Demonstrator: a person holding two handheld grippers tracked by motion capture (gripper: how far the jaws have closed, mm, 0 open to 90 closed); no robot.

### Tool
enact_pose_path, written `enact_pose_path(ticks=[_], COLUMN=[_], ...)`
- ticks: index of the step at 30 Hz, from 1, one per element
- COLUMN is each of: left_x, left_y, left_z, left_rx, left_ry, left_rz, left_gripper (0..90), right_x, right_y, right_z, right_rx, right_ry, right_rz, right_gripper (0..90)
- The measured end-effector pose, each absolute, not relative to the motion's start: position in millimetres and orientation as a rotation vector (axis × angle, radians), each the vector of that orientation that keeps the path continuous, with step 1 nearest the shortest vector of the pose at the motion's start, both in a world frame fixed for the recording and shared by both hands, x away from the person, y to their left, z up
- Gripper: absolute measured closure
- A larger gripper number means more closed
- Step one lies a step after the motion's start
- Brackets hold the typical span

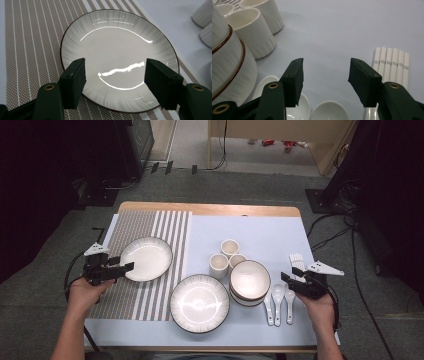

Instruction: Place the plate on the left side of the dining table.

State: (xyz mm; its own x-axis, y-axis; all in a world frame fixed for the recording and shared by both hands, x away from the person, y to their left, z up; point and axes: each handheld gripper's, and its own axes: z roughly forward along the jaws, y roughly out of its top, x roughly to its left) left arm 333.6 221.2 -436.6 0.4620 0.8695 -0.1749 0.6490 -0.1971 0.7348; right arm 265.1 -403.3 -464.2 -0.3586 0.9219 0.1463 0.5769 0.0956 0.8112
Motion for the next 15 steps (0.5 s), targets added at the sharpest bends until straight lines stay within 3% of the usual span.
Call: enact_pose_path(ticks=[15], left_x=[322.9], left_y=[221.1], left_z=[-441.1], left_rx=[1.932], left_ry=[1.238], left_rz=[0.342], left_gripper=[25.9], right_x=[269.8], right_y=[-398.6], right_z=[-463.0], right_rx=[1.455], right_ry=[1.998], right_rz=[1.171], right_gripper=[45.3])
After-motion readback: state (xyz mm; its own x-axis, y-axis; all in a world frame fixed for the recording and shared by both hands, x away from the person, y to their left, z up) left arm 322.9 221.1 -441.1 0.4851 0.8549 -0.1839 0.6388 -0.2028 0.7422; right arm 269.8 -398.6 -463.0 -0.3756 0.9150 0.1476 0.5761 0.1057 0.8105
